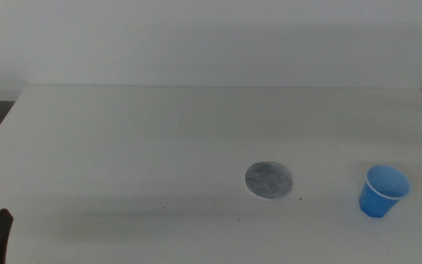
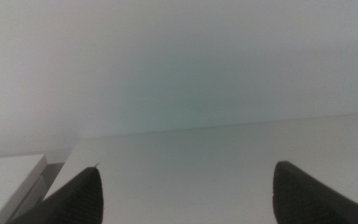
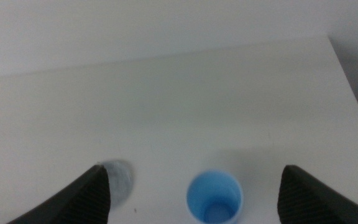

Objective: Place an empty cup on a cup mat.

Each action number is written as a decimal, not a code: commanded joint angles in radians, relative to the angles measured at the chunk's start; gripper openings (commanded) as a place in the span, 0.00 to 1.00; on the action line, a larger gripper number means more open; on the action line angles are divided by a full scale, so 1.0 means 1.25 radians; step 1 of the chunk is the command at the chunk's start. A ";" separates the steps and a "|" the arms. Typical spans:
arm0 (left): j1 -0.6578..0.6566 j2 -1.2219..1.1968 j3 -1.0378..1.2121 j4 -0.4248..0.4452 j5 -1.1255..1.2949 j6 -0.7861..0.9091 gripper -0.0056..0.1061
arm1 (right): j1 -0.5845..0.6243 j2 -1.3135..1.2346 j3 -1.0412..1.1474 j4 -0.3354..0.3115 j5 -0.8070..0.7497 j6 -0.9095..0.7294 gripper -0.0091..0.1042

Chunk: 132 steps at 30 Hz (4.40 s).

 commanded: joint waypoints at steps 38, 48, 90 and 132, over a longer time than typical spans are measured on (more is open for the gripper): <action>-0.002 -0.003 0.000 -0.005 -0.004 -0.002 0.89 | -0.007 0.714 -0.182 -0.068 0.124 0.118 0.86; -0.002 -0.003 0.000 -0.005 -0.004 -0.002 0.89 | -0.004 0.784 -0.183 -0.065 0.065 0.115 0.08; -0.002 -0.003 0.000 -0.005 -0.004 -0.002 0.89 | 0.360 0.988 -0.519 -0.130 0.150 0.234 0.25; -0.002 -0.003 0.000 -0.005 -0.004 -0.002 0.89 | 0.167 -0.263 0.164 -0.368 -0.085 0.216 0.89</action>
